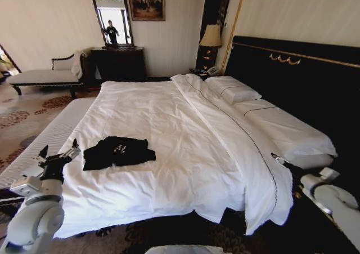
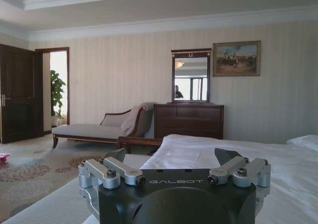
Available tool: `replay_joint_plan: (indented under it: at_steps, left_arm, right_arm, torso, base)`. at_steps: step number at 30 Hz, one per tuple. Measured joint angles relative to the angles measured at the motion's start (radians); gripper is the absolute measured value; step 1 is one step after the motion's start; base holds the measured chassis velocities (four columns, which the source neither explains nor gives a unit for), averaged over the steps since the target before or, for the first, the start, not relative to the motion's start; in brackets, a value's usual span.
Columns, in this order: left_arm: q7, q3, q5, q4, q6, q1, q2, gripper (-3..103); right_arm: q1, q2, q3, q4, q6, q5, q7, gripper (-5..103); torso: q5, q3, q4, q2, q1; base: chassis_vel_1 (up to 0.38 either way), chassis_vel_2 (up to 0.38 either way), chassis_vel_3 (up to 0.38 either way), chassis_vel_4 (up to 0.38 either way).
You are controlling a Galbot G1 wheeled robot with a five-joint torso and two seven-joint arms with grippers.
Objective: Fold the clothes on the bed.
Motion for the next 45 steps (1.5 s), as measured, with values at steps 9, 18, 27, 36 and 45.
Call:
replay_joint_plan:
  at_steps: [9, 18, 27, 36, 45]
  left_arm:
    - [0.001, 0.030, -0.009, 0.034, 0.000, -0.030, 0.021, 100]
    - [0.001, 0.031, -0.019, 0.049, 0.000, -0.032, 0.030, 100]
    - [0.001, 0.046, -0.023, 0.064, -0.005, -0.048, 0.032, 100]
    - [0.003, 0.037, -0.031, 0.060, -0.009, -0.042, 0.046, 100]
    - [0.004, 0.014, -0.038, 0.053, -0.012, -0.025, 0.053, 100]
  right_arm:
    - [0.096, 0.039, -0.060, -0.194, 0.010, -0.123, -0.366, 100]
    - [0.217, 0.050, -0.141, -0.267, 0.053, -0.181, -0.319, 100]
    - [0.268, -0.006, -0.165, -0.337, 0.083, -0.228, -0.319, 100]
    - [0.391, -0.001, -0.248, -0.489, 0.105, -0.306, -0.373, 100]
    - [0.448, 0.064, -0.276, -0.547, 0.103, -0.319, -0.424, 96]
  torso:
    - [0.0003, 0.000, -0.0004, 0.000, 0.000]
    - [0.0004, 0.000, 0.0004, 0.000, 0.000]
    - [0.0000, 0.000, -0.0003, 0.000, 0.000]
    - [-0.0001, 0.000, -0.0001, 0.000, 0.000]
    - [0.0001, 0.000, -0.0002, 0.000, 0.000]
  base:
    - [0.000, 0.000, 0.000, 0.000]
    - [0.000, 0.000, 0.000, 0.000]
    - [0.000, 0.000, 0.000, 0.000]
    - [0.000, 0.000, 0.000, 0.000]
    - [0.000, 0.000, 0.000, 0.000]
